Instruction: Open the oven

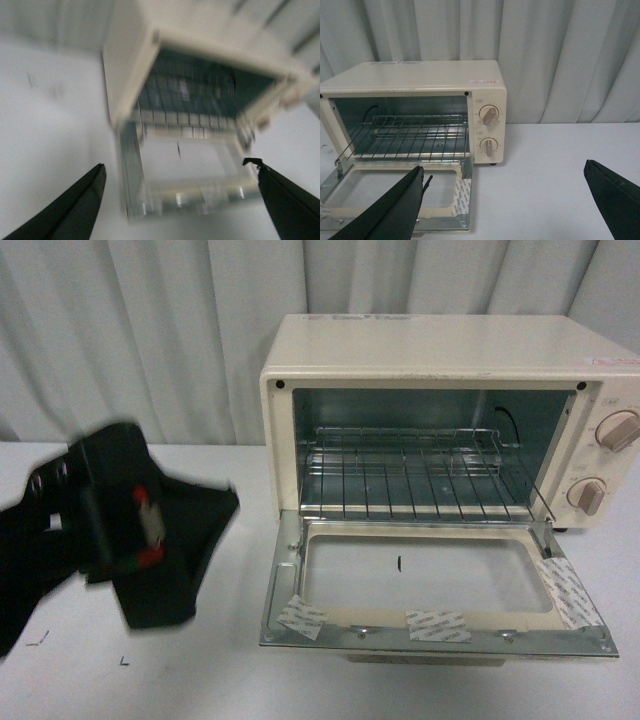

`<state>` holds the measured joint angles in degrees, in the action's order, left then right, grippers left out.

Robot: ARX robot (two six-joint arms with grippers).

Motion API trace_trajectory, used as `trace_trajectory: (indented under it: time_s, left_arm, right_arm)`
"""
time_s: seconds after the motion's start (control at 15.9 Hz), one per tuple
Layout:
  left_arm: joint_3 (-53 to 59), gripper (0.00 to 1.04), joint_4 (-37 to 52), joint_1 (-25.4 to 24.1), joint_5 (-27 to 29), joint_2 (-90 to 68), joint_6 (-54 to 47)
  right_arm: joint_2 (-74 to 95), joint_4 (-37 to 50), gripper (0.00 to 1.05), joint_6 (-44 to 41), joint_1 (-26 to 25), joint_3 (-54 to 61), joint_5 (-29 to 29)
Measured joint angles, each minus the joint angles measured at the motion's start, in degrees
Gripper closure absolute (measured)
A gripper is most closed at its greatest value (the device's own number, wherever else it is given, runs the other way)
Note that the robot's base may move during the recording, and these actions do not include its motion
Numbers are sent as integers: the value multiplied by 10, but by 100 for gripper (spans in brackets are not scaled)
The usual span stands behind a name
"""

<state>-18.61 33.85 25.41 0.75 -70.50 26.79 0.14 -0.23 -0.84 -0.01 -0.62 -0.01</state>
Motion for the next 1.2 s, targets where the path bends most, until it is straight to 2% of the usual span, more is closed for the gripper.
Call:
trace_trajectory:
  time_s: [0.06, 0.13, 0.19, 0.25, 0.44, 0.5, 0.82, 0.88, 1.2]
  left_arm:
    - [29, 22, 143, 18, 114, -9, -83]
    - [75, 35, 204, -6, 196, 18, -159]
    - [100, 47, 203, -43, 211, 60, -207]
    - [122, 60, 241, -61, 192, 76, -230]
    - [162, 100, 149, -122, 126, 184, -257]
    - [165, 103, 116, -141, 108, 229, -258]
    - [181, 103, -28, -206, 36, 386, -258]
    - [181, 103, -56, -252, 0, 418, -258]
    - [181, 103, -153, -254, -7, 520, -258]
  right_arm:
    - [0, 0, 6, 0, 0, 0, -1]
    - [0, 0, 6, 0, 0, 0, 2]
    - [0, 0, 6, 0, 0, 0, 2]
    - [0, 0, 6, 0, 0, 0, 0]
    - [0, 0, 6, 0, 0, 0, 0]
    - [0, 0, 6, 0, 0, 0, 0]
    - [0, 0, 6, 0, 0, 0, 0]
    - [0, 0, 6, 0, 0, 0, 0]
    - [0, 0, 6, 0, 0, 0, 0]
